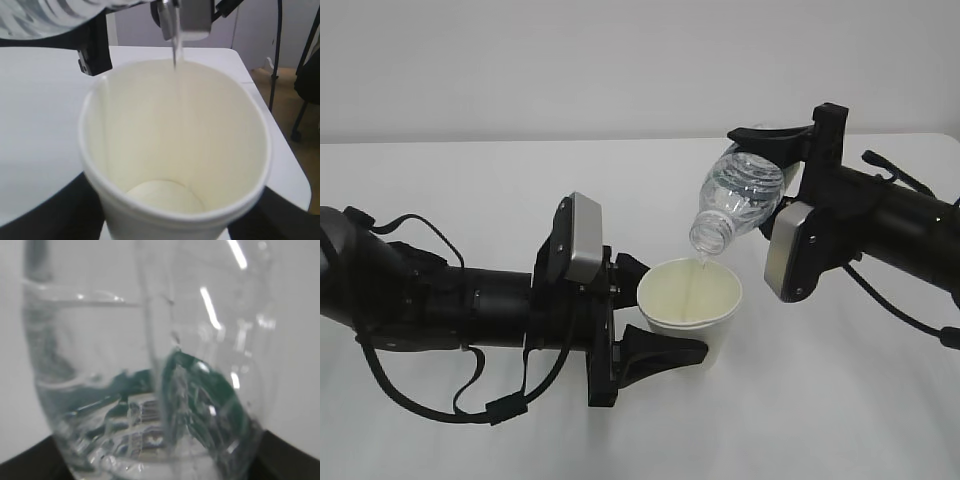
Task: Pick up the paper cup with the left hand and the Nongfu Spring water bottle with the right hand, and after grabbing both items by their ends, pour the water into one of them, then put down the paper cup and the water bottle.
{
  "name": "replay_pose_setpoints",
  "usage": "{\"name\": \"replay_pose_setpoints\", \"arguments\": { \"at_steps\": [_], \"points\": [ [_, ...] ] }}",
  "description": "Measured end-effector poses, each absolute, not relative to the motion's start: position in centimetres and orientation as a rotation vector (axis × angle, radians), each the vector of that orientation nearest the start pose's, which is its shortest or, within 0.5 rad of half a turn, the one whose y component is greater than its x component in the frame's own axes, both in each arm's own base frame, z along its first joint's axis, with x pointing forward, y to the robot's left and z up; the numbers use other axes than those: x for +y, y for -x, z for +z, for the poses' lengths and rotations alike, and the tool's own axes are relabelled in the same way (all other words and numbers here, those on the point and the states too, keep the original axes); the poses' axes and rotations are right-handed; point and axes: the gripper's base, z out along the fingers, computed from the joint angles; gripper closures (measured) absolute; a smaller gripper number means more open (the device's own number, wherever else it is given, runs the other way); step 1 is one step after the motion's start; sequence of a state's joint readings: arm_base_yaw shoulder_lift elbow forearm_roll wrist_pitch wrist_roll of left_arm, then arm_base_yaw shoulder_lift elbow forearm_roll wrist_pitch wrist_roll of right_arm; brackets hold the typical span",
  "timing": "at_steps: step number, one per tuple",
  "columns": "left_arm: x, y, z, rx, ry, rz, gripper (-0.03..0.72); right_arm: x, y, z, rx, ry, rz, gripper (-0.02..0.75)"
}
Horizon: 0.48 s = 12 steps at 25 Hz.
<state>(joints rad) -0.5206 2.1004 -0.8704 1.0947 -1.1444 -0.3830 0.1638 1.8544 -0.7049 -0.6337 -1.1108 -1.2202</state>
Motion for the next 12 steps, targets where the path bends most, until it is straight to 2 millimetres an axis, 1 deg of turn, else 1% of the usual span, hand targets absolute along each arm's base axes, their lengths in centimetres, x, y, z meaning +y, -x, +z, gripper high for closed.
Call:
{"name": "replay_pose_setpoints", "arguments": {
  "at_steps": [12],
  "points": [
    [-23.81,-26.73,10.97,1.397,-1.296,-1.051,0.204,10.22,-32.21,17.16,0.708,1.482,-0.619,0.274]
  ]
}}
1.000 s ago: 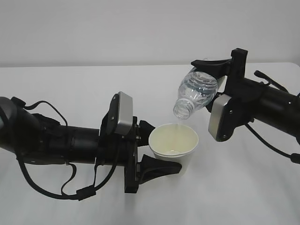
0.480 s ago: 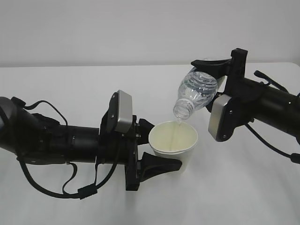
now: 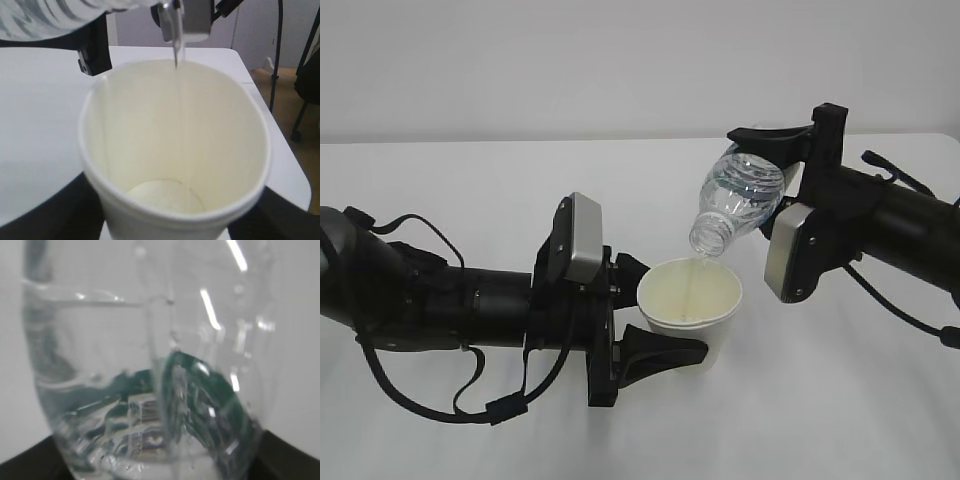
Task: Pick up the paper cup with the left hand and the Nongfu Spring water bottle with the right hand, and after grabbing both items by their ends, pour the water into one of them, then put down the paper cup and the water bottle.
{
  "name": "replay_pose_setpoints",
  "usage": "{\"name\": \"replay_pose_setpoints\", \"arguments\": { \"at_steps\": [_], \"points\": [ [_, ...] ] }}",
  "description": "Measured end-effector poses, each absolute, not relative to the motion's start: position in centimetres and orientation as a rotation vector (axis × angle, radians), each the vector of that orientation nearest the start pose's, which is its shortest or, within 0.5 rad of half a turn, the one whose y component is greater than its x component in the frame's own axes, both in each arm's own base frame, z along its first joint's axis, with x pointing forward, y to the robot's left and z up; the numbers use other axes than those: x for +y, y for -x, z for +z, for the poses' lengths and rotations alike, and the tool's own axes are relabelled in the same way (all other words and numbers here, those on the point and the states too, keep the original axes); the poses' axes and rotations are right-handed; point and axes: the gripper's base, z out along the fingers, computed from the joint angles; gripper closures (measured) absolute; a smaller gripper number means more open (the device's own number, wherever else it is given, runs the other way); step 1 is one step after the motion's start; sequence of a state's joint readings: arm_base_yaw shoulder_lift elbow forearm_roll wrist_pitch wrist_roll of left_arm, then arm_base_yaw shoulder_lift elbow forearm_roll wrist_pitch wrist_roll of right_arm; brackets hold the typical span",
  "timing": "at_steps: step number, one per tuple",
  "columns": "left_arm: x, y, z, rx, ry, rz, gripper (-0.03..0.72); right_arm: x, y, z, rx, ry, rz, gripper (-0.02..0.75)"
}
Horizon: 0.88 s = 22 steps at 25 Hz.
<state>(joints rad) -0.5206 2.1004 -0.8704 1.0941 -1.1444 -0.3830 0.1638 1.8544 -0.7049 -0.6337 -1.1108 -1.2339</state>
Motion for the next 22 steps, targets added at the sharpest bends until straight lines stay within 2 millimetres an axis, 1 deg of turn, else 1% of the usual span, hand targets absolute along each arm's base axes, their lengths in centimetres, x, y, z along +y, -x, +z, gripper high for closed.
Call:
{"name": "replay_pose_setpoints", "arguments": {
  "at_steps": [22],
  "points": [
    [-23.8,-26.5,10.87,1.385,-1.329,-1.059,0.204,10.22,-32.21,17.17,0.685,1.495,-0.644,0.274]
  ]
}}
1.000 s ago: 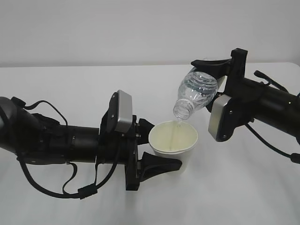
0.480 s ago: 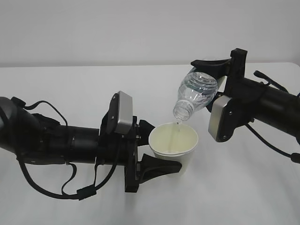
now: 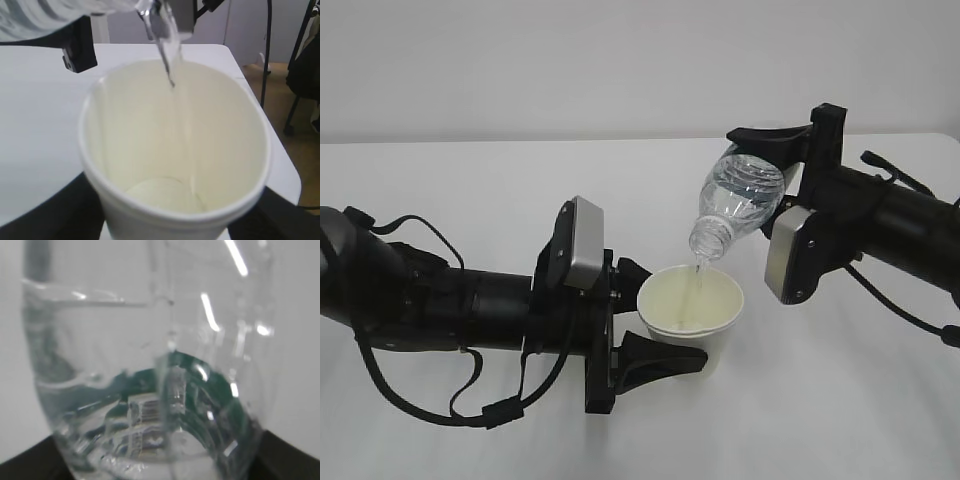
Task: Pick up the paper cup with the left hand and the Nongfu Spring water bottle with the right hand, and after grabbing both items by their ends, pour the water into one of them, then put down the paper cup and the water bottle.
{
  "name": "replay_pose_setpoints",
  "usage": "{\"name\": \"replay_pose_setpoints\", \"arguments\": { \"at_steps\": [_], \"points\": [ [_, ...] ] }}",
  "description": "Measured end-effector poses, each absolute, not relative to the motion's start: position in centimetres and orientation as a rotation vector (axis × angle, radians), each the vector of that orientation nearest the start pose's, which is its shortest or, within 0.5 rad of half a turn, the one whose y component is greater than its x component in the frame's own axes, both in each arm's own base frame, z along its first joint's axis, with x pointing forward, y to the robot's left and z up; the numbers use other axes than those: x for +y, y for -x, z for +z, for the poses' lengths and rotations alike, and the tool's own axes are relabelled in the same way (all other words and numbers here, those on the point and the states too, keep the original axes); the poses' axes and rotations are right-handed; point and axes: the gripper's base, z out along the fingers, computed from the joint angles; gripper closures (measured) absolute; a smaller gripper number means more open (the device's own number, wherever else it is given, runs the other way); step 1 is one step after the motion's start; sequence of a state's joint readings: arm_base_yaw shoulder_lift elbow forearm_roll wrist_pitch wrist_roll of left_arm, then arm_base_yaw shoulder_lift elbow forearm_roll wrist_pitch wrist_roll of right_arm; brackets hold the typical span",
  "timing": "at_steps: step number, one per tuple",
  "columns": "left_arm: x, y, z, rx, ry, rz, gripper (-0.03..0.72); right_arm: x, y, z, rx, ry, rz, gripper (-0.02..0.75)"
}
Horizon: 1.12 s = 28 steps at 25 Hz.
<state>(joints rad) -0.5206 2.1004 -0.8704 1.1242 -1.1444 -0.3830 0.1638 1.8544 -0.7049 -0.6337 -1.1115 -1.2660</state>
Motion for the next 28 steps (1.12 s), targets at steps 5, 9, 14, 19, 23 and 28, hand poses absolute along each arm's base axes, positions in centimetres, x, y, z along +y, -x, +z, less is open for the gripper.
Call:
{"name": "replay_pose_setpoints", "arguments": {
  "at_steps": [5,9,14,19,23,28],
  "points": [
    [-23.8,-26.47,10.86,1.384,-1.333,-1.06,0.205,10.22,-32.21,17.17,0.682,1.497,-0.646,0.274],
    [-23.8,-26.47,10.86,1.384,-1.333,-1.06,0.205,10.22,-32.21,17.17,0.678,1.499,-0.651,0.274],
    [-23.8,-26.43,10.85,1.382,-1.338,-1.061,0.205,10.22,-32.21,17.17,0.675,1.501,-0.654,0.274],
    [-23.8,-26.41,10.84,1.381,-1.34,-1.061,0.205,10.22,-32.21,17.17,0.675,1.501,-0.654,0.274],
    [-23.8,-26.4,10.83,1.38,-1.342,-1.062,0.205,10.22,-32.21,17.17,0.675,1.501,-0.654,0.274],
    [-23.78,-26.38,10.76,1.384,-1.351,-1.057,0.205,10.22,-32.21,17.18,0.672,1.501,-0.657,0.274]
  ]
}}
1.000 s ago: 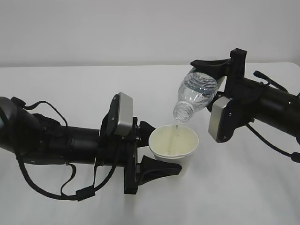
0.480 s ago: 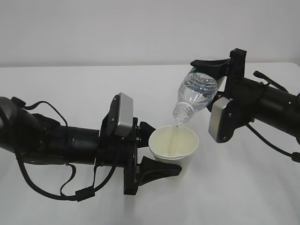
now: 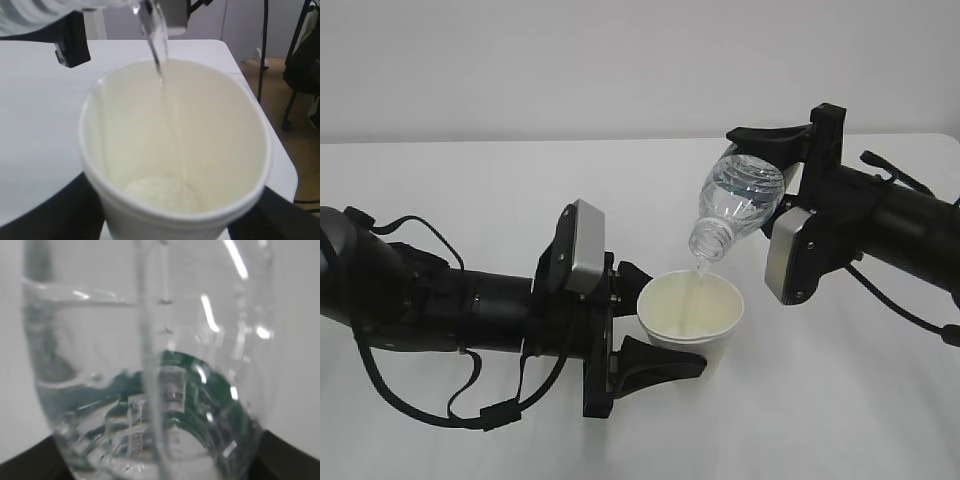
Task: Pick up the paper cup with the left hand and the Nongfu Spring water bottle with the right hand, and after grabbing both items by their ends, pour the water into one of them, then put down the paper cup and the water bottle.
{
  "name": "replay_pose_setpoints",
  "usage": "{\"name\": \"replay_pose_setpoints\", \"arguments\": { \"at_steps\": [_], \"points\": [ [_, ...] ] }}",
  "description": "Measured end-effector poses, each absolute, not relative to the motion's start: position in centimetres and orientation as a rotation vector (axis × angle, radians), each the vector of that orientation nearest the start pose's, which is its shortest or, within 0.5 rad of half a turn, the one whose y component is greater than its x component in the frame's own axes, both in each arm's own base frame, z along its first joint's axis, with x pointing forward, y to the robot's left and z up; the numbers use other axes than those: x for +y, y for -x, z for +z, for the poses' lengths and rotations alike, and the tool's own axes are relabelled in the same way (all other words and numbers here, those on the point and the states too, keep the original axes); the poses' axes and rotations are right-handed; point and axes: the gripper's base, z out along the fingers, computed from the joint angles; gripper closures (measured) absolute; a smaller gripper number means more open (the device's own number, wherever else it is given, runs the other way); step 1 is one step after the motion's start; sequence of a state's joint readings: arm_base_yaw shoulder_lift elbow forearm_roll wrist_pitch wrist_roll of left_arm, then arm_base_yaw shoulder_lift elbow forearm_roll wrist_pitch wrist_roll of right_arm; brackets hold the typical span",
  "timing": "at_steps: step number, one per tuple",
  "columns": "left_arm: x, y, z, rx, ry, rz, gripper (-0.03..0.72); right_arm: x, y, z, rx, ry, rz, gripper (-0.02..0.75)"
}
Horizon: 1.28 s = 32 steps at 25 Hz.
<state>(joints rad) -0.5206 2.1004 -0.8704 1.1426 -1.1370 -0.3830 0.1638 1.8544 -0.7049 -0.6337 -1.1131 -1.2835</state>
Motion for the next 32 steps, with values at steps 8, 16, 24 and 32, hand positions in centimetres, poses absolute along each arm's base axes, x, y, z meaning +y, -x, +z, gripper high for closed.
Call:
{"name": "replay_pose_setpoints", "arguments": {
  "at_steps": [8,16,24,32],
  "points": [
    [-23.77,-26.25,10.7,1.377,-1.37,-1.061,0.205,10.22,-32.25,17.23,0.669,1.5,-0.662,0.274],
    [-23.77,-26.25,10.7,1.378,-1.37,-1.061,0.205,10.22,-32.25,17.23,0.656,1.508,-0.675,0.274],
    [-23.77,-26.25,10.68,1.379,-1.372,-1.06,0.205,10.22,-32.25,17.23,0.656,1.508,-0.675,0.274],
    [-23.76,-26.2,10.63,1.378,-1.382,-1.058,0.205,10.22,-32.25,17.24,0.655,1.507,-0.675,0.274]
  ]
}}
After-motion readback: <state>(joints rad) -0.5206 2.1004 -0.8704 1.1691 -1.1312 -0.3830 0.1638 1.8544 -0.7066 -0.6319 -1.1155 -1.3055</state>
